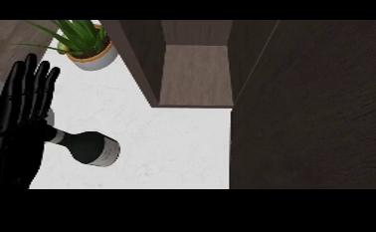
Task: Pick up the wine, place it into the cabinet and close the cabinet
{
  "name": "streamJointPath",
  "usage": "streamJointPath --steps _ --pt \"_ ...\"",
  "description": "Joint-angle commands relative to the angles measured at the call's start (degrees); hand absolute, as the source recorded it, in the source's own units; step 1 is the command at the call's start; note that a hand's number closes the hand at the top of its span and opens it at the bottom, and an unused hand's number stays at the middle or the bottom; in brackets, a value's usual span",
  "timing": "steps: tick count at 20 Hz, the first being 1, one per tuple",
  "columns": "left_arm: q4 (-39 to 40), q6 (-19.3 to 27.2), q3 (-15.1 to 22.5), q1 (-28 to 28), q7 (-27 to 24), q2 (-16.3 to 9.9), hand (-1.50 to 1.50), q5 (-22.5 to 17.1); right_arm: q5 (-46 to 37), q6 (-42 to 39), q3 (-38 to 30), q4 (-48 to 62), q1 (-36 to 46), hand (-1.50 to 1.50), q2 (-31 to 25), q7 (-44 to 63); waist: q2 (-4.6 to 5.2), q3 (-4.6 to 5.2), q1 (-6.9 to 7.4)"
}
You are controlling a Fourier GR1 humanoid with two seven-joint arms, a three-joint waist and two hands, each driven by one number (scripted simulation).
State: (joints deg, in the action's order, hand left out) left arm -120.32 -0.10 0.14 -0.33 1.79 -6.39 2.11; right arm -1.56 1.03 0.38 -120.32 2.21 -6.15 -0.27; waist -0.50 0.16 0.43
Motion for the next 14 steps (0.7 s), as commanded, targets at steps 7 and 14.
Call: streamJointPath --steps 7,14 --pt "7.03 30.00 -15.06 -6.36 13.72 6.25 -1.50 9.00 5.34 -8.08 9.64 -2.53 -7.07 -1.50 0.53 2.29 0.80 -0.17 -0.46" --pt "15.25 47.01 -8.99 -22.98 30.92 6.36 -1.50 28.16 9.02 -11.18 15.33 -12.40 -13.15 -1.50 -1.00 7.31 0.37 -0.38 -3.20"
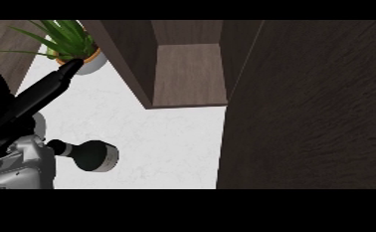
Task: Pick up the wine, place it into the cabinet and close the cabinet
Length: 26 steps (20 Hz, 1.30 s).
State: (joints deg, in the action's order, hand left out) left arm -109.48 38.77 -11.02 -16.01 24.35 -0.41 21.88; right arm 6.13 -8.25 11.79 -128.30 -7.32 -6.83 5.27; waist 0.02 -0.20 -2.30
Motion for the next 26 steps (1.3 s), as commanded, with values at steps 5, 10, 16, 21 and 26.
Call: streamJointPath --steps 5,10,16,21,26 --pt "12.37 10.33 3.47 -22.41 21.73 0.40 -1.50 21.54 6.15 -2.00 0.88 -13.60 -7.16 -1.50 -3.18 7.94 -0.24 0.01 0.19" --pt "16.15 14.11 7.82 -27.46 31.47 0.35 -1.50 30.69 6.36 -0.75 2.19 -18.86 -8.40 -1.50 -3.51 12.00 -0.26 0.08 0.09" --pt "17.14 10.65 5.80 -32.87 38.47 0.32 -1.50 36.74 4.88 1.66 3.98 -21.31 -6.75 -1.50 -2.82 16.04 -0.14 0.20 0.49" --pt "17.66 10.41 7.42 -35.26 45.59 0.31 -1.50 42.80 4.62 2.31 5.23 -21.37 -5.87 -1.50 -2.46 16.22 -0.28 0.13 -0.73" --pt "17.10 9.68 8.52 -34.84 48.36 0.30 -1.50 47.30 4.41 2.77 4.87 -21.40 -4.49 -1.50 -3.22 17.93 -0.10 0.17 -0.39"
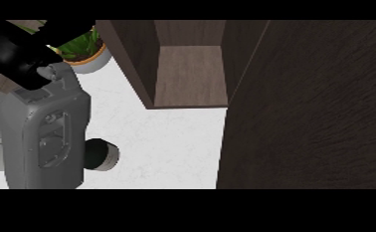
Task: Pick up the wine, place it into the cabinet and close the cabinet
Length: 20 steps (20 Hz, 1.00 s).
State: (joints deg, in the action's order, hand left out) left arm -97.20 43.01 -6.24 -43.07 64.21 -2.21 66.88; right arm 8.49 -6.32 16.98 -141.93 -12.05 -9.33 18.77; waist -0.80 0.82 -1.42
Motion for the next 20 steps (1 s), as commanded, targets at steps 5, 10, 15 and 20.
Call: streamJointPath --steps 5,10,15,20 --pt "0.78 0.56 2.43 -8.48 11.42 2.11 -1.50 5.30 1.25 2.01 0.19 -9.12 -0.29 -1.50 -0.41 5.47 0.46 -0.84 -0.74" --pt "0.43 -0.12 1.18 -7.72 12.95 2.12 -1.50 8.20 1.18 1.88 1.99 -11.41 -3.98 -1.50 -0.77 5.49 0.36 -0.87 -1.44" --pt "-5.67 -7.02 2.29 -7.87 16.38 2.14 -1.50 12.57 0.04 2.75 1.62 -10.16 -1.58 -1.50 -0.40 6.38 0.24 -0.85 0.23" --pt "-9.52 -9.22 2.67 -3.97 17.68 2.20 -1.50 15.23 1.06 4.15 0.20 -13.33 -0.37 -1.50 -0.77 9.91 0.36 -0.80 0.83"
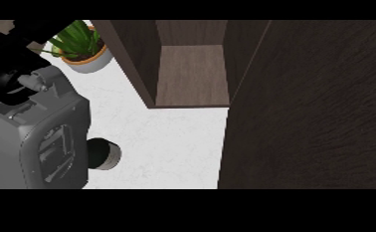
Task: Pick up the wine, place it into the cabinet and close the cabinet
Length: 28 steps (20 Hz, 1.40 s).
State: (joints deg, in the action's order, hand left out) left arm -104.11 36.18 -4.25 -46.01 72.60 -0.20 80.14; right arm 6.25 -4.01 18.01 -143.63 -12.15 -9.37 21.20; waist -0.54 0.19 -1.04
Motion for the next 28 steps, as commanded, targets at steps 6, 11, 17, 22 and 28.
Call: streamJointPath --steps 6,11,17,22,28 --pt "-10.99 -8.23 2.66 3.68 12.05 0.20 -1.50 3.91 2.26 1.52 0.61 -9.03 -0.86 -1.50 -0.10 4.98 -0.13 -0.22 0.75" --pt "-14.49 -5.19 4.57 10.74 12.62 0.20 -1.50 3.83 3.90 1.97 -1.77 -9.78 1.63 -1.50 -0.97 7.56 0.10 -0.17 0.65" --pt "-16.89 -2.72 4.57 17.33 12.07 0.21 -1.50 2.73 1.65 2.15 2.80 -11.36 -1.44 -1.50 -0.58 6.79 0.14 -0.17 -0.18" --pt "-22.07 -0.21 6.07 25.37 12.04 0.21 -1.50 1.15 0.50 2.56 2.20 -11.32 -0.68 -1.50 -1.17 5.85 0.12 -0.13 0.13" --pt "-22.76 5.74 7.40 34.59 10.73 0.21 -1.50 -2.81 1.32 2.48 2.10 -10.72 -0.66 -1.50 -1.37 5.57 0.22 -0.09 0.02"
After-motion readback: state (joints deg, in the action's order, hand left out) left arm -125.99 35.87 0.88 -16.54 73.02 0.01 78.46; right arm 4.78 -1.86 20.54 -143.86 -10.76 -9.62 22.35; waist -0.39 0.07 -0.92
